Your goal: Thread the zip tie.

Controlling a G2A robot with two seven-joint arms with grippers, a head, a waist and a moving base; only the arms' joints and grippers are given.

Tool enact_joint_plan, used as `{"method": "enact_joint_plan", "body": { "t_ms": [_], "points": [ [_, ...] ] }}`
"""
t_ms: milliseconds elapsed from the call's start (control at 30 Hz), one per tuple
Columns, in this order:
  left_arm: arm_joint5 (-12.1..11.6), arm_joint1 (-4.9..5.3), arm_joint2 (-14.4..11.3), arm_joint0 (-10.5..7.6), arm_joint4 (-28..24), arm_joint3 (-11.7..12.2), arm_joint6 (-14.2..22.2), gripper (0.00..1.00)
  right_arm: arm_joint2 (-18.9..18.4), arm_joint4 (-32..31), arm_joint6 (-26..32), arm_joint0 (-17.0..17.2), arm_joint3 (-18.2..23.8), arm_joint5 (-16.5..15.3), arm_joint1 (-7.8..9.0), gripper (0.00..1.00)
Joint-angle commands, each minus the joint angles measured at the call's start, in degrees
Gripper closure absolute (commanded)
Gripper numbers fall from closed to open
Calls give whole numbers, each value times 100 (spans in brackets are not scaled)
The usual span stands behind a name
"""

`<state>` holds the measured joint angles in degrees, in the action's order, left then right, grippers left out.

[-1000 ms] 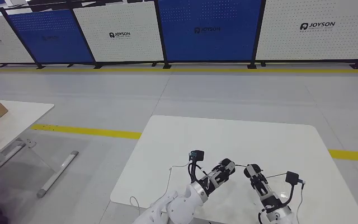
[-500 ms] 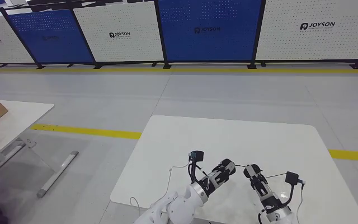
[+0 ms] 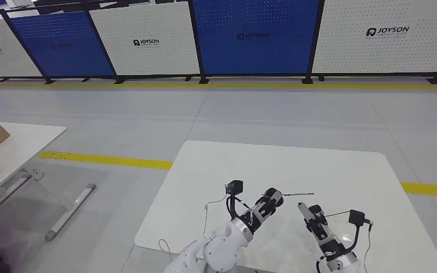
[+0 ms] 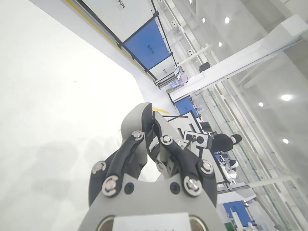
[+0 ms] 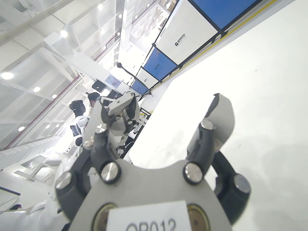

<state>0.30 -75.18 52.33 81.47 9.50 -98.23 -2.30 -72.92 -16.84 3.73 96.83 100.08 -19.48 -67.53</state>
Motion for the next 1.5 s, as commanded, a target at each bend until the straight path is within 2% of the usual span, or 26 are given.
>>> {"method": "enact_joint_plan", "body": {
  "t_ms": [0, 133, 433, 567, 700, 800, 1067, 1333, 1467],
  "points": [
    [54, -18, 85, -7, -342, -44, -70, 100, -53, 31, -59, 34, -32, 0, 5, 0],
    [33, -27, 192, -17, -851, -94, 139, 100, -113, 23, -92, 56, -47, 2, 6, 0],
    [33, -27, 192, -17, -851, -94, 139, 100, -120, -11, -100, 48, -52, 22, 7, 0],
    [-76, -30, 206, 13, -996, -142, 219, 100, -17, -988, -410, -41, -136, 407, -9, 0],
    [-219, -9, 251, 90, -1255, -237, 577, 100, 125, -1529, -454, -180, -247, 504, -26, 0],
    [-242, 10, 314, 116, -1507, -269, 893, 100, 206, -1689, -536, -232, -295, 511, -44, 0],
    [-242, 10, 314, 116, -1507, -269, 893, 100, 206, -1689, -536, -232, -295, 511, -44, 0],
    [-219, -12, 199, 77, -1344, -183, 710, 100, 415, -2413, -965, -323, -461, 974, -105, 0],
    [-190, -19, 192, 78, -1376, -192, 649, 100, 415, -2413, -965, -323, -461, 974, -105, 0]
  ]
}}
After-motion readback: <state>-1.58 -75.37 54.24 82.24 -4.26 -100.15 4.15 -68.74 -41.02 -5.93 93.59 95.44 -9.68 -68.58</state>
